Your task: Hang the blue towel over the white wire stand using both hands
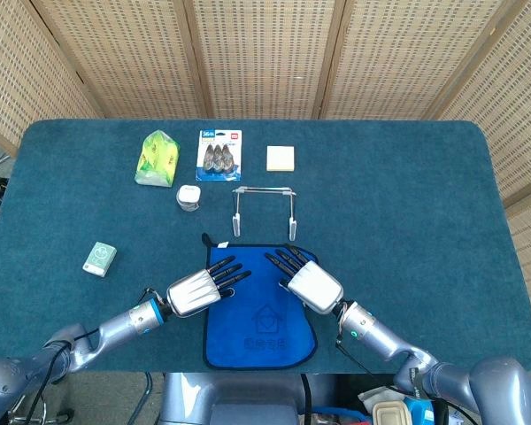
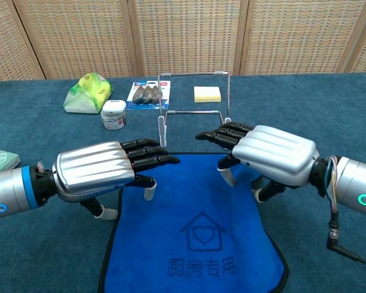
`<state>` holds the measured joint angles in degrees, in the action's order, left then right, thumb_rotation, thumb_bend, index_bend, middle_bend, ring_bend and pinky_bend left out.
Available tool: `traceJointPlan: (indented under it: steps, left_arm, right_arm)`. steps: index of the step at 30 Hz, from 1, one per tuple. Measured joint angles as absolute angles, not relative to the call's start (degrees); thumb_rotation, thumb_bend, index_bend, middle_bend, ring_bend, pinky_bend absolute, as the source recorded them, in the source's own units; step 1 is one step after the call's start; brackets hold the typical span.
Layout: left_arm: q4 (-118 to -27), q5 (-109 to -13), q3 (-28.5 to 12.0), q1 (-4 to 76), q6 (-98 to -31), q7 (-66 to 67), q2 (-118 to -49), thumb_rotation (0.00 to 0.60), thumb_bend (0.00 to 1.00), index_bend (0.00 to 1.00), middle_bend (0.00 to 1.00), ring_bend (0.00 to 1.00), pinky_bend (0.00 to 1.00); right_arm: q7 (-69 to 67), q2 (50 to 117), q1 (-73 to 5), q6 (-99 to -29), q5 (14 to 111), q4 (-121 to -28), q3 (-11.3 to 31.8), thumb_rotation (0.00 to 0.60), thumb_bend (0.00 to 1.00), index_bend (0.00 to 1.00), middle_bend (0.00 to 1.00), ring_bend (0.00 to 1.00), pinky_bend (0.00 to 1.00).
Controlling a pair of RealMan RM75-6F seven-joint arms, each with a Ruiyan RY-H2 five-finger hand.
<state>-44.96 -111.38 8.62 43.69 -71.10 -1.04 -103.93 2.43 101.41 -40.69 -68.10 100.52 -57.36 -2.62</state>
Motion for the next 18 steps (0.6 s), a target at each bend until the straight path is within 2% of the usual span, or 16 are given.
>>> traceJointPlan:
  steps: [6,13,18]
  left_arm:
    - [-46.37,-110.9,8.54,44.37,-71.04,-0.72,-103.65,0.6,0.39,0.43,0.0,0.0,0.0]
    - [-48.32,-110.25,8.46,45.12,-70.65,0.18,-103.18,0.6,0.4,0.46,0.0,0.0,0.0]
    - [-48.77,-109.79,8.56,45.21,-70.42,0.47,-103.17,0.6,0.4,0.56,0.0,0.0,0.0]
  right_arm:
    - [2.6,101.28,-40.75,-68.14,100.52,-57.84,-2.58,0.6,0.43,0.56,0.01,0.0,0.0]
    - [2.81,101.14,-40.87,-67.91,100.35,-58.32,-2.46,0.6,0.44,0.56,0.01,0.0,0.0]
    - [3.01,101.19,-40.97,-67.76,100.36,-58.52,-2.48,0.6,0.44,0.56,0.01,0.0,0.0]
